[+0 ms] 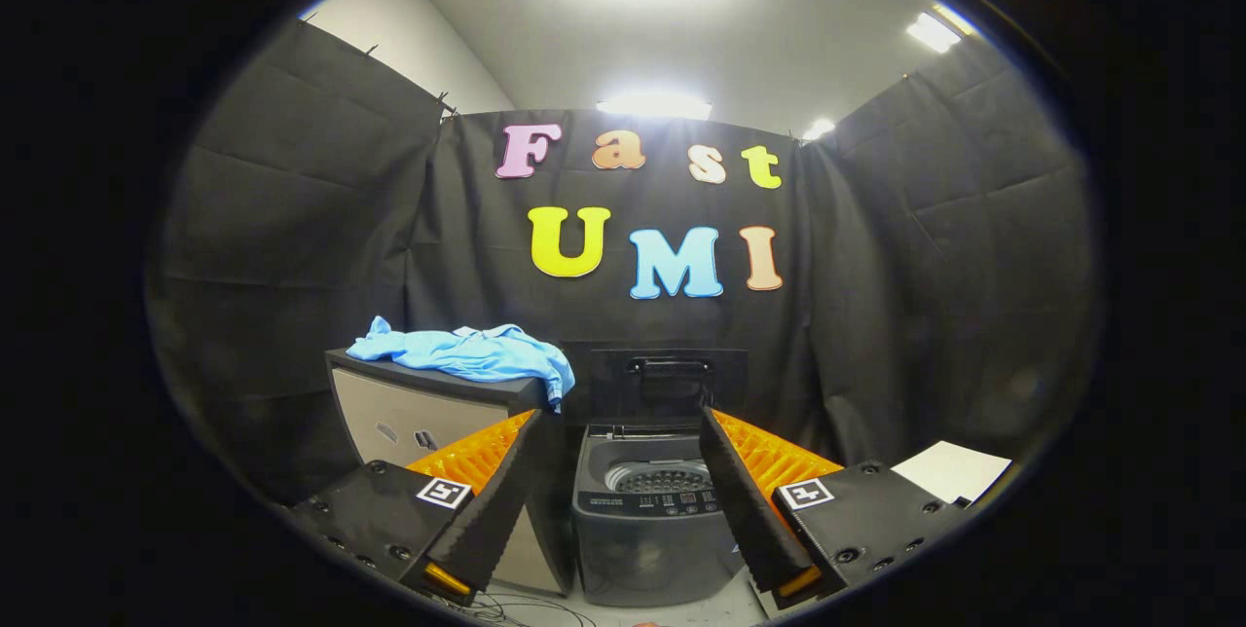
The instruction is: Put the clothes into the washing machine and then close the washing machine lid.
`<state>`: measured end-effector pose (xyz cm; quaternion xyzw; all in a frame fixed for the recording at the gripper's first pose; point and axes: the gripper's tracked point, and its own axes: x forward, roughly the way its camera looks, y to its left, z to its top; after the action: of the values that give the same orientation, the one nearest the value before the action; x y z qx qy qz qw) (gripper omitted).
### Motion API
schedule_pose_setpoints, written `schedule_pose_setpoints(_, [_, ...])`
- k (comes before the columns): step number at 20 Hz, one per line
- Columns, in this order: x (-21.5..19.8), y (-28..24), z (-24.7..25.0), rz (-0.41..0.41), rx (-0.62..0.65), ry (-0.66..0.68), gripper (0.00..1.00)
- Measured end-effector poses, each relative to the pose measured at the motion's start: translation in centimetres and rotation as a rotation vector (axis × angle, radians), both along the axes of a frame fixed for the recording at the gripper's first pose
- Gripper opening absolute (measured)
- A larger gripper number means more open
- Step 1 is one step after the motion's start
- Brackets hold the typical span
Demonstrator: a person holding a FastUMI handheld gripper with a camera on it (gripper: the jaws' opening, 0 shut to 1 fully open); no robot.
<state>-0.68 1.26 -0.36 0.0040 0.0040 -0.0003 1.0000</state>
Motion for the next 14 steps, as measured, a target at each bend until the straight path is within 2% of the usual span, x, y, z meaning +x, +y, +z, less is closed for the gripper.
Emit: schedule_pose_setpoints(14, [1.0, 2.2, 2.0, 0.039, -0.004, -0.007, 0.99])
